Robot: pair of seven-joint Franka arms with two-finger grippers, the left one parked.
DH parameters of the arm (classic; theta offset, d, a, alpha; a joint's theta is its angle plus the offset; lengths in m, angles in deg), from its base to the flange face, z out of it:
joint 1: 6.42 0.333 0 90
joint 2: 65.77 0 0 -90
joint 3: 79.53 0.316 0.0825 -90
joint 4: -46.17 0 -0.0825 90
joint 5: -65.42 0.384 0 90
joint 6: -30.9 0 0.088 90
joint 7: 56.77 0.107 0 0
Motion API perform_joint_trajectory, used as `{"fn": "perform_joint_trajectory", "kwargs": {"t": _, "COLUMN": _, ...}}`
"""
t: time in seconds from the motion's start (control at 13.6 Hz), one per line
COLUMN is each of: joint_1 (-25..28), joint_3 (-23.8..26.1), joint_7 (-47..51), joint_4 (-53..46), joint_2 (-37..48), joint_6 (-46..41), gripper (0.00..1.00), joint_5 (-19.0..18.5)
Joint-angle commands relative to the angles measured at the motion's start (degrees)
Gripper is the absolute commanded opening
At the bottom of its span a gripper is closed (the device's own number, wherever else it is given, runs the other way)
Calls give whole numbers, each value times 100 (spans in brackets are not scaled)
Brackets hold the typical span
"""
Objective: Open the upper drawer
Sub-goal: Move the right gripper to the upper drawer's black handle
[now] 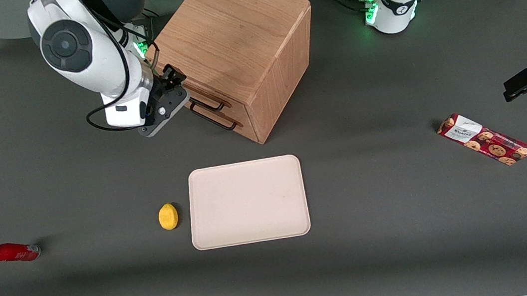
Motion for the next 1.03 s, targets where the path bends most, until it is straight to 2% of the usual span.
{"fn": "perform_joint_trajectory", "kwargs": {"t": 0.0, "joint_1": 19, "joint_3": -19, "joint_7": -245, "joint_4": 200, "joint_2": -40, "joint_6": 252, "gripper": 100, "joint_5": 131}}
{"fn": "perform_joint_trajectory", "kwargs": {"t": 0.29, "joint_1": 19, "joint_3": 104, "joint_7": -333, "joint_4": 684, "joint_2": -40, "joint_6": 859, "gripper": 100, "joint_5": 228}}
{"fn": "perform_joint_trajectory", "kwargs": {"t": 0.95, "joint_1": 27, "joint_3": 244, "joint_7": -632, "joint_4": 1062, "joint_2": -137, "joint_6": 1194, "gripper": 100, "joint_5": 237}}
